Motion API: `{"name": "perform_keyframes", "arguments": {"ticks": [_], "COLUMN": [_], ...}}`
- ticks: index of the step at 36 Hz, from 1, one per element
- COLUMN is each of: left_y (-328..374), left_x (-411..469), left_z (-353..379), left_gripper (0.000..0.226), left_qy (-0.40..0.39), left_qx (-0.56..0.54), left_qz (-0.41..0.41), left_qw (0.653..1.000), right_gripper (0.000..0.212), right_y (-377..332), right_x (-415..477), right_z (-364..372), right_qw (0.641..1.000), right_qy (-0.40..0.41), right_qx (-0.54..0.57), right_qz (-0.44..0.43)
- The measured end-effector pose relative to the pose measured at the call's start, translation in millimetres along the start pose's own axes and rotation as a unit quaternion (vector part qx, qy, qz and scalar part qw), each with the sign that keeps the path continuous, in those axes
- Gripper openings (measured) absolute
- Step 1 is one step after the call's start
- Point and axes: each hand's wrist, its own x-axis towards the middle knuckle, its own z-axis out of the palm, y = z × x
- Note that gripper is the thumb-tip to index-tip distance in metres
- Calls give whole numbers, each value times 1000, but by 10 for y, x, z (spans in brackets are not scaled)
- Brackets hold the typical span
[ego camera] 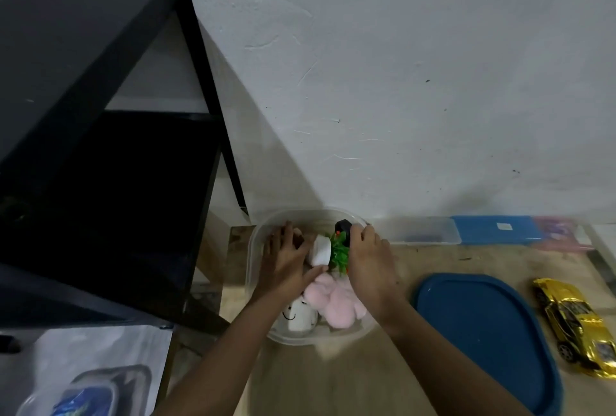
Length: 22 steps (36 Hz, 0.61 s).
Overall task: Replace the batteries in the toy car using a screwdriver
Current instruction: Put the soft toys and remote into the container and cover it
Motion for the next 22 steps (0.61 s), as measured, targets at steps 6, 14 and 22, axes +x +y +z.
{"name": "perform_keyframes", "arguments": {"ticks": [6,14,22], "left_y": [-61,12,29], "left_x": [-33,-41,23], "left_z": [-62,-180,-178], "left_gripper": [94,89,91], "left_qy": [8,45,-4], "left_qx": [-97,-147,-153], "left_qz": [-28,-48,-71], "left_qw": [995,987,986], "right_gripper": [51,57,73], "right_y": [-29,-130,-181], "right_x": [19,25,47], "right_z": [-38,-90,-38], "right_qw": [1000,996,984], "right_qy": [1,-62,-158], "right_qx": [-15,-63,49], "right_qz": [-17,-4,60]}}
